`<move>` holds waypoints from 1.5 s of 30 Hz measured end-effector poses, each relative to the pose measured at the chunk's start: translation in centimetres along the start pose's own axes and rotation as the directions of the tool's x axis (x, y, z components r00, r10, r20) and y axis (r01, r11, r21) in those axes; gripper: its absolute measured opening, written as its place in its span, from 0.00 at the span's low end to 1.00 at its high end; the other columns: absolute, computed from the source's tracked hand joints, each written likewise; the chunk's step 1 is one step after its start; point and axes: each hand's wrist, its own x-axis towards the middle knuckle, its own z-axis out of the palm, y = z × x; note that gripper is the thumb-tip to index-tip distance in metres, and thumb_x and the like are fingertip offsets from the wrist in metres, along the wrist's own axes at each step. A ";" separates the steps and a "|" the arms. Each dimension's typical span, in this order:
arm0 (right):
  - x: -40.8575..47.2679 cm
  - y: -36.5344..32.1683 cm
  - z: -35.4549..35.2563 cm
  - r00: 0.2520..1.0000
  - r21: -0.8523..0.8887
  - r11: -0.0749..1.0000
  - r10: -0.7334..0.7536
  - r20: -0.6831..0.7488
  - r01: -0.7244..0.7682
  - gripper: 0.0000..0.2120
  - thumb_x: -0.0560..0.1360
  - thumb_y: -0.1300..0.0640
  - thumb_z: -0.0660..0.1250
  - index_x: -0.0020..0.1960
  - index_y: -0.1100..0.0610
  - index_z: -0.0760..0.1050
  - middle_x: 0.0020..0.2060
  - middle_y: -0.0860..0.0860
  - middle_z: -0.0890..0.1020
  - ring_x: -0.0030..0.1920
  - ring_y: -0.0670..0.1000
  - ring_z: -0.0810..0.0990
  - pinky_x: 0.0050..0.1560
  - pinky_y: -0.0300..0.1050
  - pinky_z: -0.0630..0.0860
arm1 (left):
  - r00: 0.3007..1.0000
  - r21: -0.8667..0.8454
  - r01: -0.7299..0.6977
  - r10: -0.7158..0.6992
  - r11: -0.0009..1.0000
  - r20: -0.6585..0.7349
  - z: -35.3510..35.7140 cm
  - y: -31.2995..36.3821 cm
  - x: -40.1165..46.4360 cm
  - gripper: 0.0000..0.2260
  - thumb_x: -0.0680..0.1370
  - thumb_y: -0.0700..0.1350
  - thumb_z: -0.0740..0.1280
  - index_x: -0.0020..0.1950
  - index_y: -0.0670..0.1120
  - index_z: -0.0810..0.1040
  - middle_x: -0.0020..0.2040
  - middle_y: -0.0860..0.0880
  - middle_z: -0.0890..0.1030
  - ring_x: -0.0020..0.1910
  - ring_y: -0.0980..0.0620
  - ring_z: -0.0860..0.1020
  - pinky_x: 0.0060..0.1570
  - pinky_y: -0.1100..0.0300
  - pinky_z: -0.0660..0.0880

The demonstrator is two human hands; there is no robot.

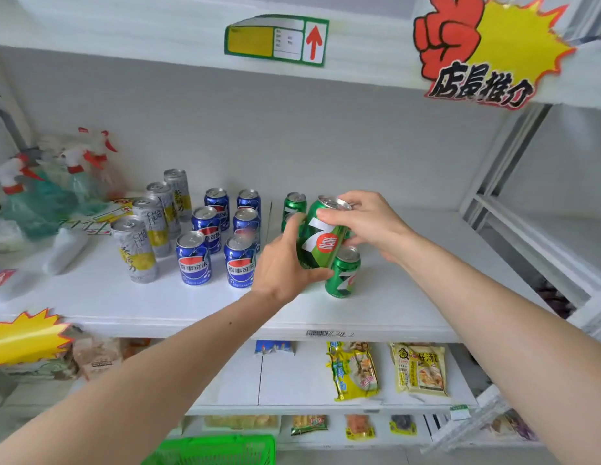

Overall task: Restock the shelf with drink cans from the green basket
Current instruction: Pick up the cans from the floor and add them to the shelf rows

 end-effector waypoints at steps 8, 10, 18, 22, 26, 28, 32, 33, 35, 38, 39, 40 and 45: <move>6.3 0.2 -4.5 0.999 0.019 0.999 -0.045 -0.027 0.046 0.14 0.71 0.53 0.75 0.50 0.60 0.78 0.46 0.53 0.85 0.45 0.49 0.85 0.47 0.51 0.83 | 0.999 0.030 -0.046 0.046 0.998 0.018 3.0 2.0 6.5 0.43 0.64 0.51 0.79 0.71 0.55 0.57 0.60 0.48 0.80 0.56 0.45 0.79 0.55 0.48 0.77; 8.2 0.4 -5.5 0.997 0.001 0.997 -0.072 -0.007 0.072 0.09 0.71 0.53 0.75 0.46 0.56 0.78 0.45 0.51 0.84 0.46 0.49 0.84 0.49 0.51 0.83 | 0.998 0.075 -0.044 0.041 0.996 0.039 3.9 1.9 8.0 0.44 0.66 0.48 0.78 0.74 0.54 0.54 0.63 0.46 0.78 0.58 0.44 0.79 0.57 0.46 0.76; 16.1 2.0 -8.1 0.985 -0.114 0.979 -0.170 -0.008 0.168 0.18 0.67 0.47 0.74 0.50 0.58 0.79 0.48 0.55 0.84 0.50 0.55 0.84 0.54 0.60 0.81 | 0.994 0.278 0.091 -0.104 0.956 0.033 5.7 1.0 12.2 0.38 0.70 0.53 0.74 0.74 0.49 0.58 0.69 0.47 0.73 0.65 0.44 0.74 0.61 0.46 0.73; 20.3 3.8 -7.9 0.983 -0.134 0.974 -0.185 -0.023 0.180 0.18 0.67 0.46 0.74 0.51 0.58 0.79 0.48 0.54 0.83 0.50 0.56 0.83 0.54 0.60 0.80 | 0.989 0.463 0.106 -0.140 0.880 0.041 6.1 -0.2 13.1 0.33 0.71 0.55 0.72 0.72 0.49 0.63 0.64 0.46 0.77 0.60 0.44 0.77 0.55 0.47 0.77; 23.7 6.0 -6.6 0.981 -0.158 0.970 -0.191 -0.020 0.186 0.18 0.69 0.47 0.74 0.53 0.56 0.78 0.47 0.51 0.81 0.51 0.55 0.81 0.51 0.54 0.80 | 0.985 0.552 0.115 -0.168 0.826 0.046 6.3 -2.0 14.0 0.28 0.71 0.57 0.71 0.68 0.51 0.68 0.59 0.48 0.79 0.56 0.46 0.78 0.52 0.48 0.78; 24.9 7.2 -5.7 0.983 -0.176 0.968 -0.182 -0.001 0.179 0.17 0.70 0.48 0.74 0.53 0.57 0.77 0.47 0.51 0.81 0.51 0.55 0.80 0.51 0.53 0.79 | 0.983 0.572 0.124 -0.181 0.811 0.044 6.4 -2.4 14.4 0.25 0.71 0.57 0.71 0.64 0.51 0.70 0.57 0.48 0.79 0.54 0.47 0.77 0.51 0.49 0.78; 26.3 9.8 -4.1 0.984 -0.265 0.948 -0.169 0.056 0.178 0.20 0.71 0.47 0.73 0.57 0.58 0.75 0.51 0.52 0.80 0.52 0.53 0.78 0.44 0.45 0.75 | 0.979 0.586 0.141 -0.199 0.798 0.036 6.8 -3.2 15.3 0.23 0.71 0.59 0.71 0.62 0.50 0.73 0.55 0.49 0.79 0.53 0.48 0.77 0.50 0.50 0.78; 26.6 10.4 -3.7 0.983 -0.283 0.942 -0.167 0.073 0.181 0.22 0.72 0.47 0.73 0.59 0.58 0.74 0.53 0.52 0.79 0.52 0.53 0.77 0.44 0.43 0.72 | 0.979 0.589 0.140 -0.201 0.796 0.040 6.9 -3.5 15.5 0.23 0.71 0.59 0.70 0.61 0.50 0.73 0.54 0.49 0.79 0.52 0.48 0.77 0.50 0.50 0.78; 27.1 11.6 -3.0 0.983 -0.298 0.938 -0.157 0.095 0.179 0.25 0.73 0.47 0.72 0.63 0.58 0.70 0.54 0.51 0.75 0.53 0.51 0.74 0.49 0.42 0.69 | 0.978 0.606 0.129 -0.202 0.785 0.053 7.2 -4.0 15.9 0.23 0.71 0.60 0.70 0.61 0.50 0.74 0.55 0.49 0.79 0.53 0.48 0.77 0.50 0.50 0.78; 27.9 12.8 -2.2 0.983 -0.319 0.931 -0.146 0.115 0.176 0.25 0.74 0.48 0.72 0.64 0.58 0.68 0.55 0.52 0.75 0.53 0.51 0.73 0.51 0.42 0.69 | 0.978 0.632 0.112 -0.197 0.767 0.065 7.3 -4.6 16.3 0.21 0.72 0.60 0.68 0.60 0.50 0.75 0.55 0.50 0.79 0.52 0.48 0.77 0.50 0.50 0.78; 28.2 13.2 -1.9 0.983 -0.322 0.931 -0.141 0.121 0.173 0.24 0.75 0.48 0.71 0.64 0.58 0.69 0.54 0.52 0.75 0.53 0.52 0.73 0.51 0.42 0.69 | 0.978 0.641 0.116 -0.201 0.758 0.062 7.2 -4.7 16.3 0.21 0.72 0.60 0.68 0.60 0.51 0.74 0.55 0.50 0.79 0.52 0.48 0.77 0.50 0.50 0.78; 28.5 13.6 -1.7 0.983 -0.325 0.930 -0.137 0.126 0.171 0.24 0.75 0.48 0.71 0.64 0.59 0.69 0.54 0.52 0.75 0.52 0.52 0.73 0.50 0.42 0.68 | 0.978 0.647 0.121 -0.204 0.752 0.053 7.1 -4.7 16.4 0.21 0.73 0.60 0.67 0.61 0.51 0.74 0.55 0.50 0.79 0.52 0.48 0.77 0.49 0.49 0.78; 29.4 15.1 -1.0 0.979 -0.334 0.928 -0.110 0.172 0.163 0.23 0.75 0.50 0.71 0.64 0.58 0.68 0.58 0.55 0.77 0.53 0.53 0.74 0.51 0.44 0.70 | 0.973 0.666 0.129 -0.224 0.735 0.058 6.8 -4.5 16.4 0.19 0.74 0.59 0.66 0.60 0.51 0.74 0.50 0.50 0.79 0.46 0.49 0.77 0.41 0.55 0.76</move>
